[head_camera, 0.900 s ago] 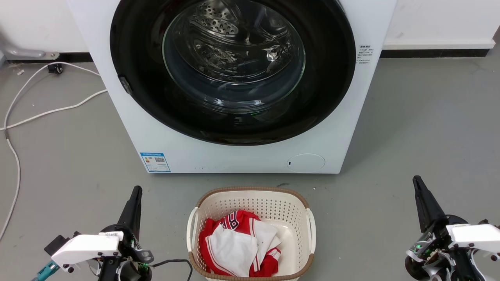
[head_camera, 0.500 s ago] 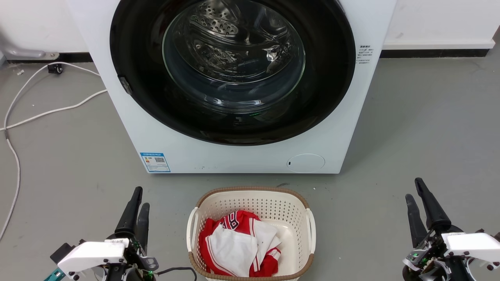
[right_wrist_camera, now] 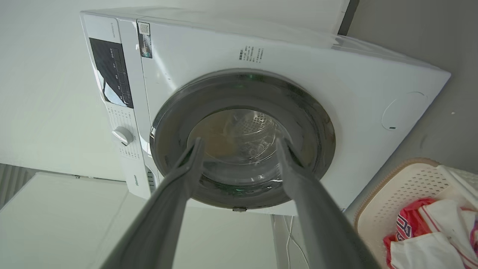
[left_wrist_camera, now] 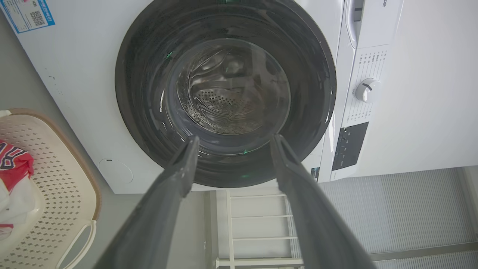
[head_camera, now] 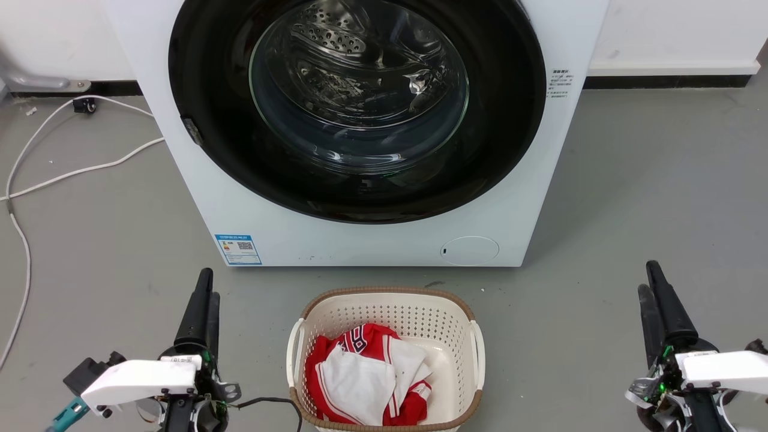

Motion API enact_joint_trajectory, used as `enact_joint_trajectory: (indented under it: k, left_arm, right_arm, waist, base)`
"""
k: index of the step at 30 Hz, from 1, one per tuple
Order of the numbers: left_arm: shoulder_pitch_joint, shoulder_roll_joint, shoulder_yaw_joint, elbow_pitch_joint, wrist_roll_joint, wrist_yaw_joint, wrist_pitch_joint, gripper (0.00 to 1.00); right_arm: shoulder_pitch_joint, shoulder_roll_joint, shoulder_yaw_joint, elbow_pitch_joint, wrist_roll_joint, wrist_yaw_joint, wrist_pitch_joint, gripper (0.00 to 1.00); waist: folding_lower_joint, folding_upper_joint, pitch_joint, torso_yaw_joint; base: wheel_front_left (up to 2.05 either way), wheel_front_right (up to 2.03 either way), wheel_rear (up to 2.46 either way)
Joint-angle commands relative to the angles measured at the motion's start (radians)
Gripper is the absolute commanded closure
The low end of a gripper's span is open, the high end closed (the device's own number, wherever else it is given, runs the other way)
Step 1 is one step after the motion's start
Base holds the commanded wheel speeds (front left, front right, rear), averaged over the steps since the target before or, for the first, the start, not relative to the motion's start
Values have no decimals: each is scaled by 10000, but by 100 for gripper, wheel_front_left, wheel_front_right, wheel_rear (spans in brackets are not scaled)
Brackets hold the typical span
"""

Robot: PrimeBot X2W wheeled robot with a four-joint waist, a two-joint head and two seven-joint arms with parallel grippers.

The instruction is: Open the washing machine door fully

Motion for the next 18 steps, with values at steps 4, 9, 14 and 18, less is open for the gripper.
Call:
enact_joint_trajectory:
  k: [4,9,14,18]
  left_arm:
    - [-257,80,-3,-587,1285,-19,-234,0]
    - [-298,58,-26,-970,2568,-21,-427,0]
    - [-325,45,-58,-1193,3556,-22,-576,0]
    - [-337,37,-65,-1359,4541,-24,-716,0]
  right_arm:
    - [-116,-5,109,-662,-1564,2,-243,0]
    - [-90,0,187,-1078,-3016,2,-438,0]
    - [-70,4,302,-1369,-4224,2,-583,0]
    - [-33,8,447,-1598,-5411,2,-725,0]
  waist:
    - [1,0,5,-4]
    - [1,0,10,-7]
    - [1,0,10,-4]
    - [1,0,6,1]
  base:
    - [0,0,0]
    - [0,0,0]
    - [0,0,0]
    - [0,0,0]
